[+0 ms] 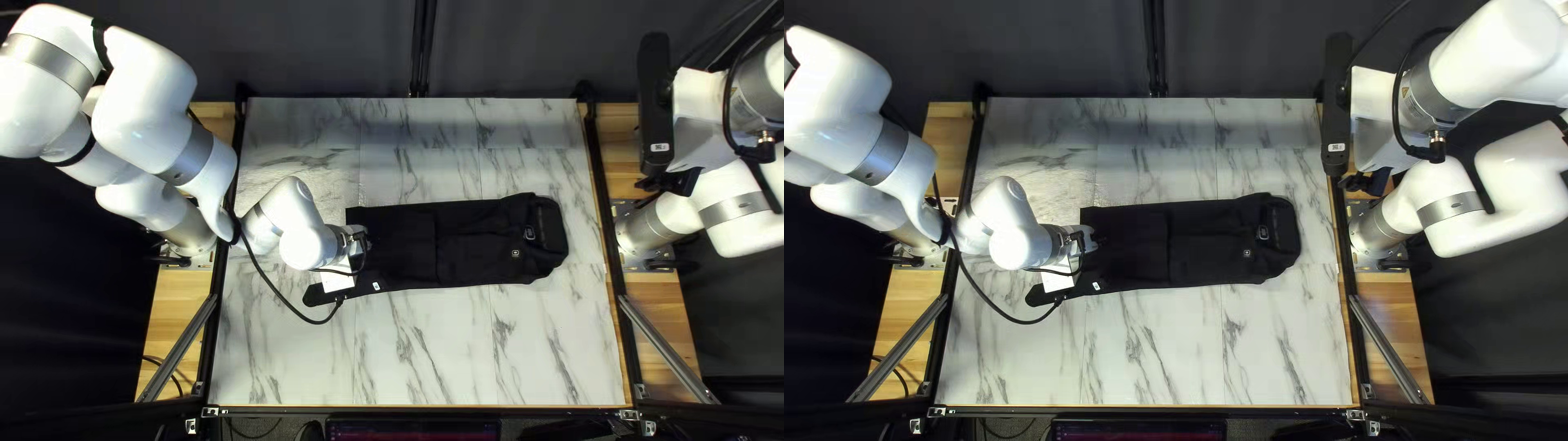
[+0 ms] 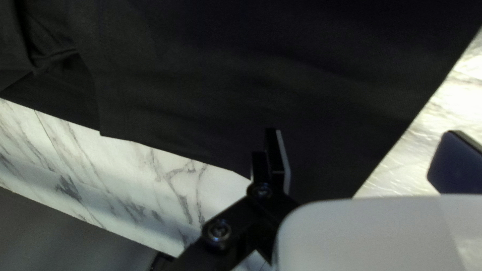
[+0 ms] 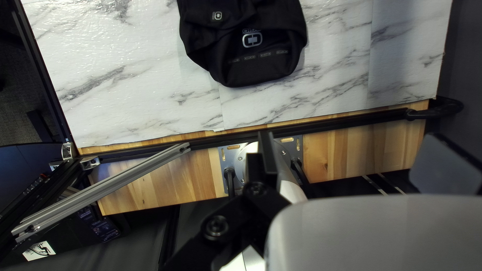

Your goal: Fold t-shirt

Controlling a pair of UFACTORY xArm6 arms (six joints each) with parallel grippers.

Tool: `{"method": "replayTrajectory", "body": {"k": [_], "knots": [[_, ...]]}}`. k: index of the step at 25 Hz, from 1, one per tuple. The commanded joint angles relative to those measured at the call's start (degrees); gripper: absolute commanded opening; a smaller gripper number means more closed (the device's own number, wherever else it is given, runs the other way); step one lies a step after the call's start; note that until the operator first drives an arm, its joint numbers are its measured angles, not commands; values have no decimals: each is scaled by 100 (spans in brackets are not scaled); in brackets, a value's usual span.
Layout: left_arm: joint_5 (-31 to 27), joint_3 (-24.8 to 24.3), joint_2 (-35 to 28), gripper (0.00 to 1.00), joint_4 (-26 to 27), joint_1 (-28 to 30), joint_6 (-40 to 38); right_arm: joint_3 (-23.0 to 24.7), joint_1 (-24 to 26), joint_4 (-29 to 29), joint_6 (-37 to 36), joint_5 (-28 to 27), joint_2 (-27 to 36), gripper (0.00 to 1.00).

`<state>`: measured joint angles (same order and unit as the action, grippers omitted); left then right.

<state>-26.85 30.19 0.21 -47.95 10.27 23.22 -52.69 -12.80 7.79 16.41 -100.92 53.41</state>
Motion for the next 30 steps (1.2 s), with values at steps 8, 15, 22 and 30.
{"method": "replayTrajectory", "body": {"k": [8, 15, 22, 30], "knots": [[231, -120, 48, 52, -279, -75, -292, 0, 0, 0, 0, 0, 0, 100], [329, -141, 61, 65, -389, -129, -367, 0, 0, 0, 0, 0, 0, 100], [337, -120, 90, 0, -419, -128, -385, 0, 0, 0, 0, 0, 0, 100], [-34, -283, -361, 0, 4, 173, -157, 0, 0, 0, 0, 0, 0, 100]]}}
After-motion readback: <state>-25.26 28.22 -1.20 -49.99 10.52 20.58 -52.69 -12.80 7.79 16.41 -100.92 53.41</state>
